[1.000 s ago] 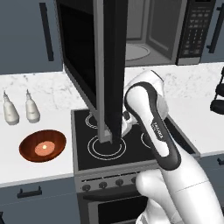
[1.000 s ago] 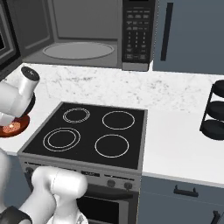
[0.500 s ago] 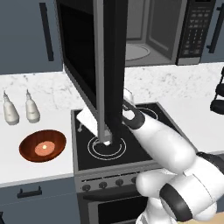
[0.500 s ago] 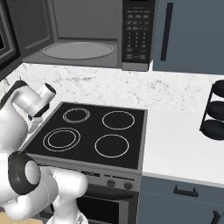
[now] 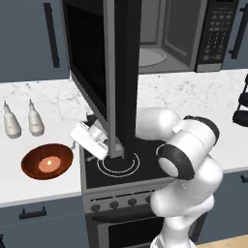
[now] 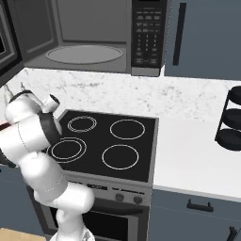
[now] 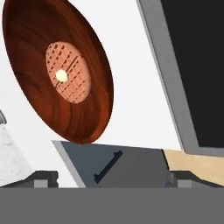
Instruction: Open the microwave, place the bowl with waffle inside the microwave, then close the microwave door and turn it on.
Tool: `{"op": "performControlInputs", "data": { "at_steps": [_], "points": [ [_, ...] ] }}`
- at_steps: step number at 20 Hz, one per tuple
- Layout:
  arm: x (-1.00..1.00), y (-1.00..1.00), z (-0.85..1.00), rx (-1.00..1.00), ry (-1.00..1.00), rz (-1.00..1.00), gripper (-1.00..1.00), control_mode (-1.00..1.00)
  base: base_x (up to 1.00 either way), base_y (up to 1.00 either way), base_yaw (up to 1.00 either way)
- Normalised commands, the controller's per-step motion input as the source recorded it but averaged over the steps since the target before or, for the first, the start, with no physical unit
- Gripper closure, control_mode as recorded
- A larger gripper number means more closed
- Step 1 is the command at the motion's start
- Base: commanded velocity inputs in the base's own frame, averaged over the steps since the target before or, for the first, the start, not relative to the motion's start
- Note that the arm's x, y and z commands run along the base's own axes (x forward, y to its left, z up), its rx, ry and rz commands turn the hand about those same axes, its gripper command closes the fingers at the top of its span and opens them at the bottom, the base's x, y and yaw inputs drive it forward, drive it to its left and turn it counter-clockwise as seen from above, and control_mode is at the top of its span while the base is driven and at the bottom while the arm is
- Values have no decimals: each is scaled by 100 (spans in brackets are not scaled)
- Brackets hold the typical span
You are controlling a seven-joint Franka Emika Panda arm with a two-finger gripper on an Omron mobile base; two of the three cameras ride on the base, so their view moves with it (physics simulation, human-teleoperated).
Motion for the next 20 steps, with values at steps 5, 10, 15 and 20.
{"op": "performControlInputs", "data": {
  "at_steps": [5, 10, 15, 20],
  "points": [
    [61, 55, -59, 0, -1, 0, -100, -100, 0, 0, 0],
    [44, 52, -62, 0, -2, 0, -100, -100, 0, 0, 0],
    [9, 21, -36, 0, -2, 0, -100, -100, 0, 0, 0],
    [0, 11, -20, 0, -1, 0, 100, -100, 0, 0, 0]
  ]
}}
